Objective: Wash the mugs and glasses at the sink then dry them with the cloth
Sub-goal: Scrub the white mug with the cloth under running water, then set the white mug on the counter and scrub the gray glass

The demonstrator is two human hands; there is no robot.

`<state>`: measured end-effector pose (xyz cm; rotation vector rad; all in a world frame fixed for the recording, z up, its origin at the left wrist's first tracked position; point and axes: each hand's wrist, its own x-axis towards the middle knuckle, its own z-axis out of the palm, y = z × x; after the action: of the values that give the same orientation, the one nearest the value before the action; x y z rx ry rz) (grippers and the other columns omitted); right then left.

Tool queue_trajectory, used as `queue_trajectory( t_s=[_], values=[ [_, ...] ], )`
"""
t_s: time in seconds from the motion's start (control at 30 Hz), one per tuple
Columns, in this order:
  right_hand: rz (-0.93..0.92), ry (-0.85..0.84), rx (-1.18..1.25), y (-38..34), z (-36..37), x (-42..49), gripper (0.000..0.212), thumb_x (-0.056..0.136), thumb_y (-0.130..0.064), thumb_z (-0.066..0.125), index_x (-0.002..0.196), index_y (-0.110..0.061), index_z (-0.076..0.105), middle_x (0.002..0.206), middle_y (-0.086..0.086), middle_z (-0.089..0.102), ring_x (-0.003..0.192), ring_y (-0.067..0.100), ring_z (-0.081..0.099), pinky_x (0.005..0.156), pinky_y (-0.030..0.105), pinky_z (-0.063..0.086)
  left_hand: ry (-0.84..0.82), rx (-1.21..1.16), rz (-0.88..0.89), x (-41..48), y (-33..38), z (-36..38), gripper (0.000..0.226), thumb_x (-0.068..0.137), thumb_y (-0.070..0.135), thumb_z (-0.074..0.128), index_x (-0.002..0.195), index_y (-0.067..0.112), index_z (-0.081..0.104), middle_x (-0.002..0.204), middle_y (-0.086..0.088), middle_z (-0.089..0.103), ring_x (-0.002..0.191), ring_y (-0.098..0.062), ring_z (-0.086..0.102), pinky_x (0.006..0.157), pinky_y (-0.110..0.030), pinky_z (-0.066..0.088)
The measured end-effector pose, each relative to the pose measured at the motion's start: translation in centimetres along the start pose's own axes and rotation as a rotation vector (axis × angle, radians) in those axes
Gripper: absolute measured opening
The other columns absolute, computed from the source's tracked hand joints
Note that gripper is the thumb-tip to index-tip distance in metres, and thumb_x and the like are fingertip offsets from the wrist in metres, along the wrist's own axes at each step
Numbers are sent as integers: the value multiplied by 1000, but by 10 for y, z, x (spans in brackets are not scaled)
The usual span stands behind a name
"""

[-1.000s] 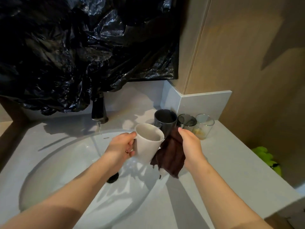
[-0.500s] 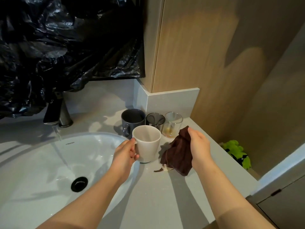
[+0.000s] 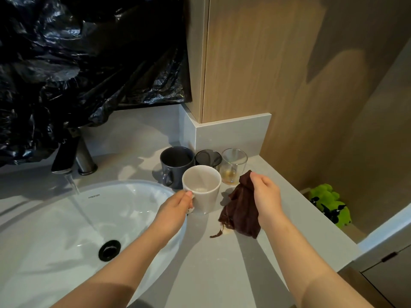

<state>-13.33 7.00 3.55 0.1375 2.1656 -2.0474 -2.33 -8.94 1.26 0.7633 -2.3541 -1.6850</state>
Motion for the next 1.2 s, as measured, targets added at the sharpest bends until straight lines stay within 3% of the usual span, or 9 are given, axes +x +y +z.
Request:
queue_trajectory(
  t_s=[0.07,0.13,0.3,0.4,0.53,0.7,0.9,1.2],
  values=[
    [-7,-3,5,0,0,2,20,94,-27,53,80,-22,65,87,-3,65,82,13,60,69,26,45,18,351,84,0,5,-7,30,100,37,38,75,25,50,86,1,57,81,-14,53,67,-28,39],
    [-11,-10,2,-1,-1,3,21,95,-26,52,77,-24,63,83,-6,63,78,9,58,65,23,44,142,659,179,3,16,-14,19,95,37,48,82,24,51,91,1,54,84,-18,52,67,-29,39],
    [-11,-41,-24,-2,4,12,17,93,-30,54,85,-23,67,91,0,67,88,17,61,78,32,50,228,622,346,26,73,-16,7,86,30,55,89,25,50,91,2,49,92,-21,51,74,-33,44],
    [-16,-53,-30,-5,6,20,17,94,-28,55,80,-25,65,93,-1,67,94,19,61,88,36,49,155,912,333,55,97,1,34,90,45,49,114,21,51,116,-6,51,109,-26,48,84,-38,41],
    [-16,-54,-37,-7,6,29,16,93,-28,56,79,-28,64,97,-2,66,97,17,59,88,31,47,12,1187,135,83,105,24,70,85,68,46,136,21,32,139,-13,36,129,-35,33,102,-49,30],
    [0,-71,-36,-3,6,38,15,93,-28,56,82,-26,65,96,-3,66,97,16,59,88,31,47,-65,1216,-72,104,104,37,86,80,69,51,146,25,15,143,-19,26,132,-41,28,105,-56,25],
    [7,-83,-40,0,9,42,14,94,-27,55,85,-26,66,95,-5,65,96,14,58,83,27,45,-26,1250,-119,109,102,46,72,84,54,55,142,33,20,137,-21,28,131,-42,22,104,-69,13],
    [31,-76,-33,2,12,45,14,92,-30,56,87,-24,68,98,-1,67,99,18,60,91,36,50,61,943,-42,111,91,41,70,70,53,71,131,38,39,131,-16,30,124,-38,24,98,-53,29]
  ],
)
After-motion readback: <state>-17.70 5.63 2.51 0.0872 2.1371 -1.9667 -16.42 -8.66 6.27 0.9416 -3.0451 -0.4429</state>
